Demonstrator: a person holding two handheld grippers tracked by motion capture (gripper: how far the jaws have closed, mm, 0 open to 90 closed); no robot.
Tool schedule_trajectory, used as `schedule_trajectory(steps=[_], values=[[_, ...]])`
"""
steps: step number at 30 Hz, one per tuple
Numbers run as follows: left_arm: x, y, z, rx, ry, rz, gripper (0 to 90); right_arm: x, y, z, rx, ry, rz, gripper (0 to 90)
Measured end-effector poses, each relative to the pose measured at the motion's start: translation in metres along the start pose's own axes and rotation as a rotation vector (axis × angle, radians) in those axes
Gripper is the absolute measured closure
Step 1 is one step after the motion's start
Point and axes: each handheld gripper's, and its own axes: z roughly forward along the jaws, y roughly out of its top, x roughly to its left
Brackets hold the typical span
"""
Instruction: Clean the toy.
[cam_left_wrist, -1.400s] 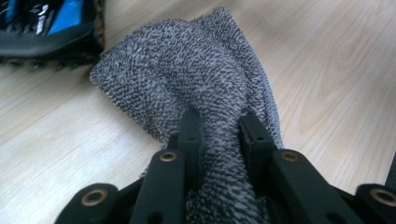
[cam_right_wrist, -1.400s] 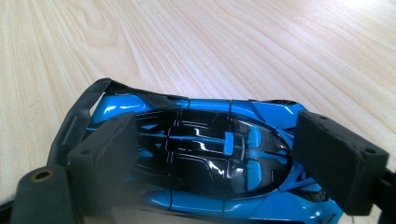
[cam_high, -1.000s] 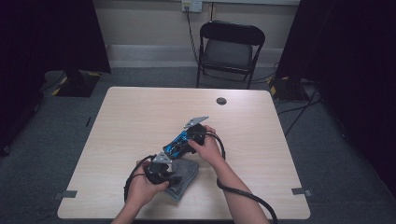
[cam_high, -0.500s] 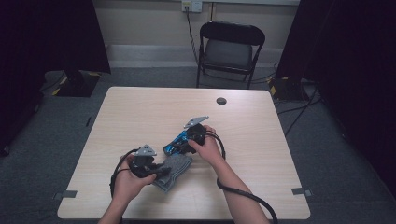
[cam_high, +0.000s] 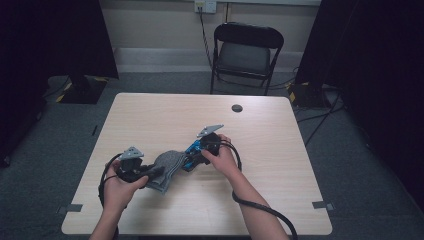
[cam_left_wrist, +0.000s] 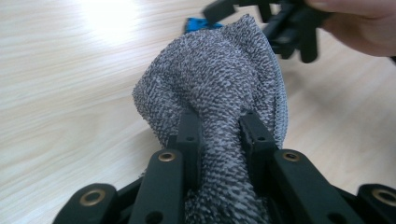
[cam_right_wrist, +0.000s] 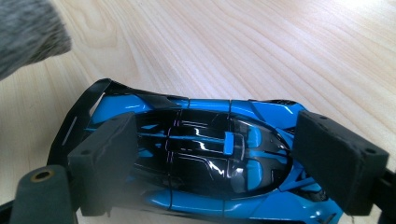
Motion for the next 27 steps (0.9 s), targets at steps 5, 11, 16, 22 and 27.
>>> schedule_trajectory(steps=[5, 11, 16, 22, 27], values=[[0.015, -0.006, 0.003, -0.016, 0.062, -0.025, 72.9, 0.000, 0.000, 0.000, -0.001, 0.001, 0.000, 14.0], [0.028, -0.013, 0.011, -0.006, 0.126, -0.058, 72.9, 0.000, -0.001, 0.000, -0.005, 0.000, 0.000, 14.0], [0.037, -0.017, 0.019, 0.005, 0.151, -0.082, 72.8, 0.000, -0.001, 0.000, -0.009, 0.001, -0.001, 14.0], [0.035, -0.016, 0.026, 0.033, 0.199, -0.044, 73.0, 0.000, -0.001, 0.000, -0.008, 0.000, 0.000, 13.9], [0.026, -0.014, 0.037, 0.094, 0.187, -0.009, 73.1, 0.000, -0.001, 0.000, -0.007, 0.000, 0.000, 14.0]])
